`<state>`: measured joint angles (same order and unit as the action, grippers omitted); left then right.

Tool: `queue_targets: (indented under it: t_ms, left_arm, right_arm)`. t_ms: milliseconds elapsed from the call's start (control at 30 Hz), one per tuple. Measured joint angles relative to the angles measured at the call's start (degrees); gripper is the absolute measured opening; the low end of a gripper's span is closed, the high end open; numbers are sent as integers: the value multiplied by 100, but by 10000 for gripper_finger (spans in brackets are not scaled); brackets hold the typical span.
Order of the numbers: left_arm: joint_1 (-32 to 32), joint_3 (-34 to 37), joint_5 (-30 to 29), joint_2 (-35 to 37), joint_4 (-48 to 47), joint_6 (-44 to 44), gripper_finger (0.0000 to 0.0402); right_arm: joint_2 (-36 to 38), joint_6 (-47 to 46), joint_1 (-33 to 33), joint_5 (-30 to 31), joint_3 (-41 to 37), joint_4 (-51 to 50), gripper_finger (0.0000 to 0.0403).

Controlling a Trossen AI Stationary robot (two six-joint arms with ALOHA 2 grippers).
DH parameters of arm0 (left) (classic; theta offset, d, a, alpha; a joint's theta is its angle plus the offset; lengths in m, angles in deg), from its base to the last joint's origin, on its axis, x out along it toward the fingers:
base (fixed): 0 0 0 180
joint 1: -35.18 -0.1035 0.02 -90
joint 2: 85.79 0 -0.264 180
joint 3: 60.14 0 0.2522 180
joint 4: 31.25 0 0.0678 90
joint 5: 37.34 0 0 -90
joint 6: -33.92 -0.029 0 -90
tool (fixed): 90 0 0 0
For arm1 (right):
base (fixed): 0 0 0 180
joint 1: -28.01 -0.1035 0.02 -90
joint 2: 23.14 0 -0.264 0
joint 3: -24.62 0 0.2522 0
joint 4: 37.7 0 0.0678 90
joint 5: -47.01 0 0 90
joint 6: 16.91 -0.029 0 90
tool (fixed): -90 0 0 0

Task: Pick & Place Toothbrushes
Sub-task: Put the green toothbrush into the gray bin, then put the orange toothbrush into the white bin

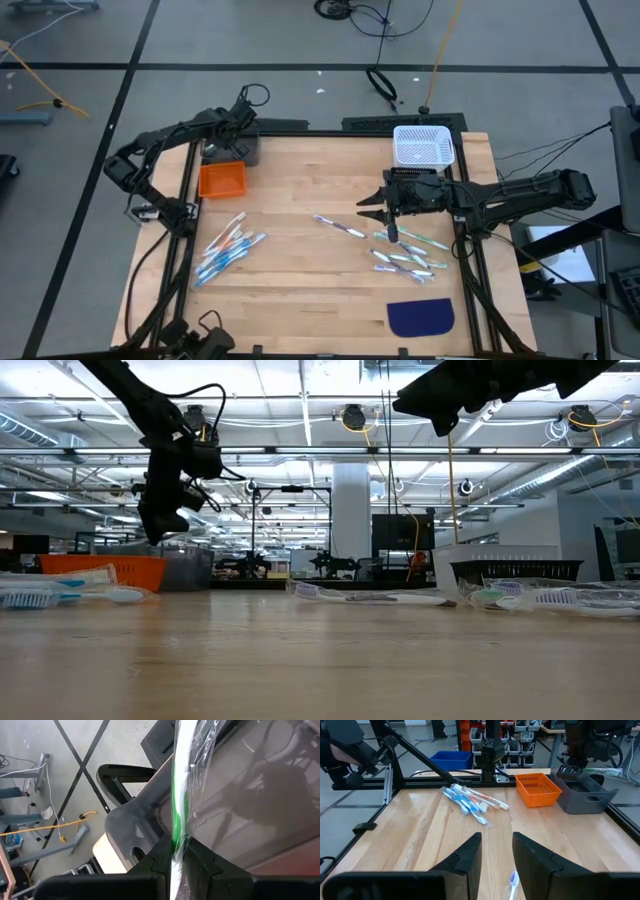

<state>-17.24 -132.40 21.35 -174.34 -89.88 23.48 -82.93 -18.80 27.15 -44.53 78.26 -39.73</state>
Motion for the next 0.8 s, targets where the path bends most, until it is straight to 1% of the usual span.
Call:
queue_targets:
  t_ms: [300, 400, 500, 667, 800]
  left_arm:
    - [4, 0, 0, 0, -26, -158, 39]
    - [4, 0, 137, 1, -74, -243, 46]
    - [4, 0, 246, 1, -196, -300, 67]
    - [4, -2, 238, 1, -207, -272, 118]
    - [4, -2, 238, 1, -187, -143, 146]
  right_arm:
    - [-7, 0, 0, 0, 0, -2, 100]
    - [-9, 0, 0, 0, 0, 0, 100]
    - [-9, 0, 2, 0, 0, -2, 100]
    - [-9, 0, 2, 1, 0, -2, 100]
    - [-9, 2, 2, 0, 0, -2, 100]
